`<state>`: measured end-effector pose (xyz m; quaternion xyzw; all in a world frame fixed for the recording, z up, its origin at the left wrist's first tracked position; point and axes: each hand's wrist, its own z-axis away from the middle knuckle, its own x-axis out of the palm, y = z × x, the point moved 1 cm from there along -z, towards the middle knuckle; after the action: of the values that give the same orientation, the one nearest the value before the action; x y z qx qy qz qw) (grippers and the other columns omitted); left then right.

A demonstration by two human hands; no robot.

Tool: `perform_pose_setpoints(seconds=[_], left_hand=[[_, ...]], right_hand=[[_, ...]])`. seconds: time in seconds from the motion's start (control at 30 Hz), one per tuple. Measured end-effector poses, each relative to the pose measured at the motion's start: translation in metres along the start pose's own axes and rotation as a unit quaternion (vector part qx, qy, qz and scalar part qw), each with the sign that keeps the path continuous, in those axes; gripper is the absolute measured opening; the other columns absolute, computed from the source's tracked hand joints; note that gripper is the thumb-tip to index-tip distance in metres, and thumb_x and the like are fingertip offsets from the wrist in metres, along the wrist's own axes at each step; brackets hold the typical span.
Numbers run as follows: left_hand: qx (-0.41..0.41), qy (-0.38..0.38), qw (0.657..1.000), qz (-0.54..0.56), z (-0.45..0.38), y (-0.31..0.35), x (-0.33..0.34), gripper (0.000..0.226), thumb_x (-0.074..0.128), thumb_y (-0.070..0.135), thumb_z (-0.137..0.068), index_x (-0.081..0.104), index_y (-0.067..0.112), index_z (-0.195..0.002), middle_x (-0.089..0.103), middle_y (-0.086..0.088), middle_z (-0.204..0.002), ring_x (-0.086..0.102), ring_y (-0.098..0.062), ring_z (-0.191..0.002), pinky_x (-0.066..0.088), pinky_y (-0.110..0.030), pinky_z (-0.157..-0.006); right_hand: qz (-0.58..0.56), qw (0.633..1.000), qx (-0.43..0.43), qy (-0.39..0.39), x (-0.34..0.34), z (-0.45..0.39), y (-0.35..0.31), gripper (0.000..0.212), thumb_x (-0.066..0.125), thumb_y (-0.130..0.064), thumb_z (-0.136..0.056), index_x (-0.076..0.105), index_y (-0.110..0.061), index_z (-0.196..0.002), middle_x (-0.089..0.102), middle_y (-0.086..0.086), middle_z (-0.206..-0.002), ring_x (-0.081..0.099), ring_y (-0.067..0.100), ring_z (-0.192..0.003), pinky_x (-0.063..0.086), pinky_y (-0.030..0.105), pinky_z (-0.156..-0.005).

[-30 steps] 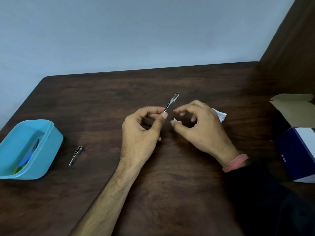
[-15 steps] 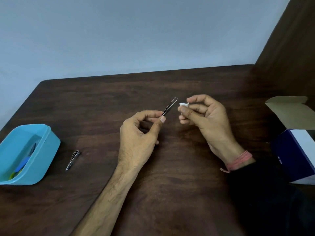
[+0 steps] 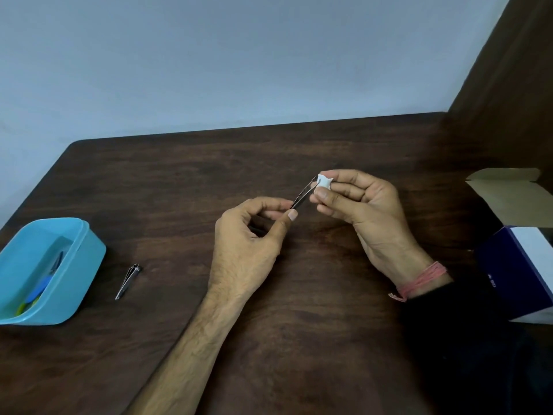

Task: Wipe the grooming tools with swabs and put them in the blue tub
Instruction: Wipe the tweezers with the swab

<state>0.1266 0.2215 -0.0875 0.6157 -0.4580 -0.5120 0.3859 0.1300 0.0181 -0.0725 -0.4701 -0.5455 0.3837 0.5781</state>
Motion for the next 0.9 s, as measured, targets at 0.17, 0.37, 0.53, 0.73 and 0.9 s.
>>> perform_pose_setpoints(seconds=[0.17, 0.37, 0.53, 0.73, 0.9], left_hand=[[-0.004, -0.004, 1.0, 0.01, -0.0011, -0.0023, 0.0001, 0.01, 0.089, 0.027, -0.095, 0.087, 0.035, -0.101, 0.079, 0.005, -0.086, 0.072, -0.017, -0.074, 0.067, -0.055, -0.064], [-0.004, -0.004, 1.0, 0.015, -0.0012, -0.004, 0.001, 0.009, 0.089, 0.028, -0.095, 0.086, 0.035, -0.1, 0.079, 0.005, -0.084, 0.069, -0.012, -0.073, 0.067, -0.057, -0.065], [-0.004, -0.006, 1.0, 0.017, -0.0018, -0.0044, 0.0021, 0.01, 0.089, 0.027, -0.094, 0.086, 0.036, -0.099, 0.078, 0.004, -0.084, 0.069, -0.013, -0.074, 0.066, -0.058, -0.065], [-0.001, -0.008, 1.0, 0.022, -0.0014, -0.0031, 0.0014, 0.01, 0.089, 0.027, -0.095, 0.086, 0.035, -0.101, 0.08, 0.004, -0.087, 0.073, -0.022, -0.078, 0.066, -0.058, -0.066], [0.001, -0.016, 1.0, 0.016, -0.0013, -0.002, 0.0005, 0.01, 0.089, 0.027, -0.094, 0.087, 0.034, -0.101, 0.079, 0.005, -0.087, 0.071, -0.013, -0.075, 0.067, -0.057, -0.067]], right_hand=[[0.019, 1.0, 0.006, -0.009, 0.0012, 0.0012, -0.0021, 0.024, 0.082, -0.007, -0.094, 0.079, -0.01, -0.117, 0.085, 0.012, -0.108, 0.084, 0.024, -0.098, 0.067, 0.026, -0.075], [-0.024, 0.998, 0.049, -0.009, 0.0017, -0.0005, -0.0086, 0.031, 0.066, -0.034, -0.106, 0.083, -0.01, -0.113, 0.083, 0.015, -0.111, 0.081, 0.019, -0.09, 0.063, 0.025, -0.067], [-0.019, 0.999, 0.037, -0.025, -0.0021, -0.0014, -0.0046, 0.02, 0.069, -0.015, -0.106, 0.082, -0.007, -0.118, 0.079, 0.008, -0.107, 0.07, 0.009, -0.082, 0.056, 0.021, -0.066], [-0.017, 0.999, 0.018, -0.034, -0.0016, -0.0026, -0.0022, 0.027, 0.081, -0.018, -0.089, 0.082, -0.013, -0.115, 0.082, 0.003, -0.103, 0.07, 0.007, -0.082, 0.056, 0.02, -0.066], [-0.002, 1.0, 0.014, -0.027, -0.0007, -0.0018, -0.0018, 0.02, 0.081, -0.01, -0.09, 0.082, -0.012, -0.11, 0.084, 0.007, -0.101, 0.074, 0.009, -0.08, 0.059, 0.021, -0.063]])
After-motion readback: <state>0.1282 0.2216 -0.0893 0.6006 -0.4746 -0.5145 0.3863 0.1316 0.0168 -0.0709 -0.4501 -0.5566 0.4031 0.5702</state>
